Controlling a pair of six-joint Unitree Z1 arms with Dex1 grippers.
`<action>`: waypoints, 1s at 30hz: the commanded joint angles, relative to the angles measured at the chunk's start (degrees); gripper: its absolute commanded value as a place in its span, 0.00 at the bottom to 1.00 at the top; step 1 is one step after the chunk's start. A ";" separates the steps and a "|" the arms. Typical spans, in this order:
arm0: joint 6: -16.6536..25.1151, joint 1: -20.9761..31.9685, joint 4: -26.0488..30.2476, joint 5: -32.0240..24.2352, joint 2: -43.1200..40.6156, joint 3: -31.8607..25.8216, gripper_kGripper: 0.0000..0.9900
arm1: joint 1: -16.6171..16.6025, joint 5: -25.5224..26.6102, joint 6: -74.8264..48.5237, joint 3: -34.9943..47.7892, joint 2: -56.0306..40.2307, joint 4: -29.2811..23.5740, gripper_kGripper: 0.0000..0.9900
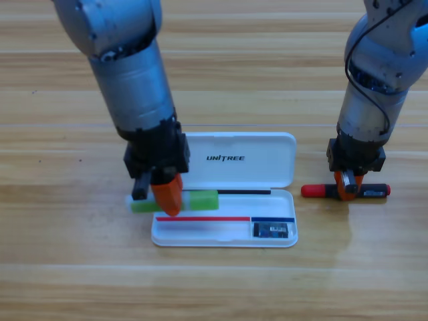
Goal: Clean up eraser and pencils
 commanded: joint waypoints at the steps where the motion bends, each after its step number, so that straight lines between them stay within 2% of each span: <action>1: -0.06 -1.68 -0.08 -0.90 5.38 -1.34 0.00 | -1.44 1.34 -0.51 1.92 2.02 0.79 0.00; 18: -0.41 -2.56 -0.25 -0.90 9.69 -5.64 0.00 | -1.44 1.25 1.07 2.35 -1.41 1.84 0.00; 30: -0.41 -3.52 -0.34 -0.72 10.30 -5.91 0.00 | -1.17 1.16 1.95 3.15 -4.22 2.28 0.00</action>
